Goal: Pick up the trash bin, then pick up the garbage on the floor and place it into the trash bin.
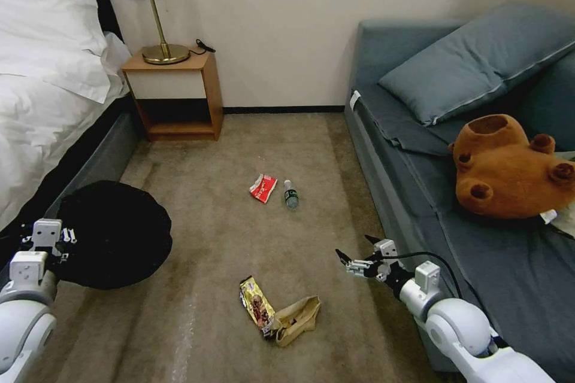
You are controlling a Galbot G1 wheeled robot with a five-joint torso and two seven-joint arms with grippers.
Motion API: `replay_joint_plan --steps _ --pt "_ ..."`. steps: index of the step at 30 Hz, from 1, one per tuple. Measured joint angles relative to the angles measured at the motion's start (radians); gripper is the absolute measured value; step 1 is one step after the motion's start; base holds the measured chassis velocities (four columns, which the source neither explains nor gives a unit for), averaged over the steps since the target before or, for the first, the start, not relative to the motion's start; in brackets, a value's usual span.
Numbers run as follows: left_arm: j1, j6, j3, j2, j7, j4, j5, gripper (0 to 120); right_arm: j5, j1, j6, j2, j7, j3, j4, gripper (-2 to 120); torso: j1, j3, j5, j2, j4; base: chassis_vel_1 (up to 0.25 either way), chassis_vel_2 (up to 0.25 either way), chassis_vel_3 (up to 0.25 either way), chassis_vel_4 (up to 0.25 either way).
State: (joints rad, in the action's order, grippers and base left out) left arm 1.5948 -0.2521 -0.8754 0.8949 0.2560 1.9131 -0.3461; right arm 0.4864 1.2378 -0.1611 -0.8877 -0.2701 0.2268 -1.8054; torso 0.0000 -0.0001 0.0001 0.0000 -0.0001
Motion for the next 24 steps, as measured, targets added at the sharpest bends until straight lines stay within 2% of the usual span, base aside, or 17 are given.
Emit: replay_joint_plan --steps 1,6,8,9,10,13,19,20,24 --pt "0.003 0.002 0.001 0.012 -0.001 0.0 0.006 5 -0.025 -0.057 0.016 0.013 -0.044 -0.045 0.035 100 0.0 0.0 -0.0001 0.0 0.0001 0.0 0.0 0.0 0.0" --pt "0.003 0.003 0.008 0.026 -0.001 0.0 0.015 5 -0.112 -0.179 0.056 0.018 -0.102 -0.148 0.128 100 0.0 0.0 -0.0001 0.0 0.0002 0.0 0.0 0.0 0.0" --pt "0.003 -0.002 0.014 0.031 0.003 0.012 0.02 5 -0.225 -0.262 0.083 0.003 -0.148 -0.223 0.224 100 0.0 0.0 -0.0002 0.0 0.0003 0.0 0.0 0.0 0.0" --pt "0.003 -0.002 0.014 0.031 0.003 0.012 0.02 5 -0.225 -0.262 0.083 0.003 -0.148 -0.223 0.224 100 0.0 0.0 -0.0002 0.0 0.0003 0.0 0.0 0.0 0.0" --pt "0.004 -0.006 0.016 0.031 0.005 0.019 0.021 5 -0.282 -0.295 0.102 -0.008 -0.176 -0.254 0.271 100 0.0 0.0 0.0 0.0 0.0001 0.0 0.0 0.0 0.0" --pt "0.012 -0.017 0.025 0.038 0.009 0.043 0.032 5 -0.442 -0.372 0.196 -0.059 -0.257 -0.328 0.428 100 0.0 0.0 0.0 0.0 0.0001 0.0 0.0 0.0 0.0" --pt "0.019 -0.02 0.028 0.05 0.012 0.057 0.042 5 -0.536 -0.393 0.236 -0.107 -0.277 -0.367 0.521 100 0.0 0.0 0.0 0.0 0.0001 0.0 0.0 0.0 0.0" --pt "0.023 -0.021 0.03 0.058 0.012 0.059 0.047 5 -0.583 -0.398 0.253 -0.134 -0.29 -0.382 0.554 100 0.0 0.0 0.0 0.0 0.0001 0.0 0.0 0.0 0.0" --pt "0.031 -0.02 0.03 0.065 0.012 0.059 0.057 5 -0.608 -0.392 0.258 -0.151 -0.294 -0.404 0.566 100 0.0 0.0 -0.0001 0.0 0.0002 0.0 0.0 0.0 0.0"
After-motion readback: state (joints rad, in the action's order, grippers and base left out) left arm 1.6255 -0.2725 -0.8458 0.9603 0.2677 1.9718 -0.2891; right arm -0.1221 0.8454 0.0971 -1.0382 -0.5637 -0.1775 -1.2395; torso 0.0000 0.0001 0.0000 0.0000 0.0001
